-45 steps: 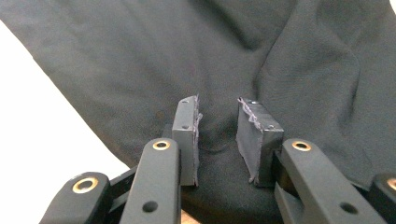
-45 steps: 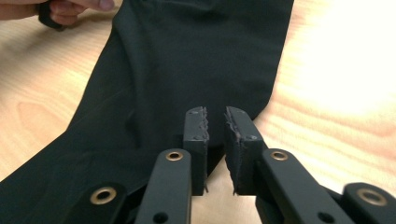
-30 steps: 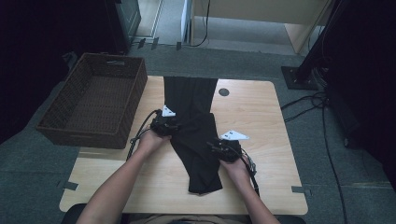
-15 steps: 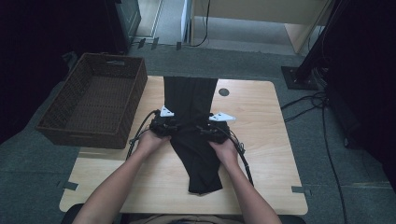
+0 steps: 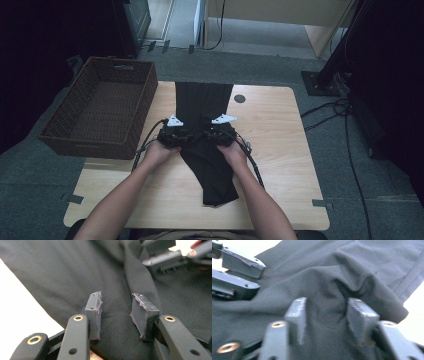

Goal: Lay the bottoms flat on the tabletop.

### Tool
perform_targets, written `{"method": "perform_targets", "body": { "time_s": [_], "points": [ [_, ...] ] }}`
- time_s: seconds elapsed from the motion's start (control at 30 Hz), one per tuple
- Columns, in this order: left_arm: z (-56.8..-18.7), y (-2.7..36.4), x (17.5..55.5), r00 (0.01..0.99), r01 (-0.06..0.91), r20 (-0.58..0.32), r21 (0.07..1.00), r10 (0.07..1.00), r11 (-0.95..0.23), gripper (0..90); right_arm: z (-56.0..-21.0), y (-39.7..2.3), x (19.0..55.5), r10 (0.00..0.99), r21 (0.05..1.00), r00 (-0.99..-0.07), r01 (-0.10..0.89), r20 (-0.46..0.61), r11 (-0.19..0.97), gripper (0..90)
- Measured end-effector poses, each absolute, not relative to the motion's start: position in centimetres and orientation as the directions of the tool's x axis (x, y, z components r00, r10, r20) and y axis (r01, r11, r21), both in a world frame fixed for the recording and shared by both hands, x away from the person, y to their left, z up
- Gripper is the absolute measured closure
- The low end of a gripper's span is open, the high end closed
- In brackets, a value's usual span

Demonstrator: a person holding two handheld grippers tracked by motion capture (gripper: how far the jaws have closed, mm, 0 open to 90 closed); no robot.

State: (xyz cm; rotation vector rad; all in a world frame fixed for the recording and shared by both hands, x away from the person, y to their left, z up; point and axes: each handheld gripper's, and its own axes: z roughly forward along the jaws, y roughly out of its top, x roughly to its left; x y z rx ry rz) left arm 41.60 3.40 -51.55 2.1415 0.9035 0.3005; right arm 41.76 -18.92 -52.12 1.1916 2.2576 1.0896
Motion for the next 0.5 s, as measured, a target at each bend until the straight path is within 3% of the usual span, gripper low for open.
{"method": "perform_targets", "body": {
  "time_s": [0.07, 0.27, 0.5],
  "points": [
    [-51.5, 3.4, 41.6, 0.717, 0.508, -0.076, 0.737, 0.693, -0.446, 59.9, -52.1, -18.7, 41.5, 0.803, 0.770, -0.593, 0.538, 0.058, 0.342, 86.6],
    [-51.2, 4.3, 42.0, 0.715, 0.541, -0.162, 0.745, 0.680, -0.391, 57.7, -52.1, -19.0, 40.0, 0.799, 0.765, -0.592, 0.562, 0.106, 0.315, 88.7],
    [-49.9, 3.9, 43.2, 0.714, 0.511, -0.095, 0.748, 0.694, -0.424, 52.7, -51.9, -20.2, 36.8, 0.792, 0.750, -0.600, 0.572, 0.109, 0.331, 88.8]
  ]
}}
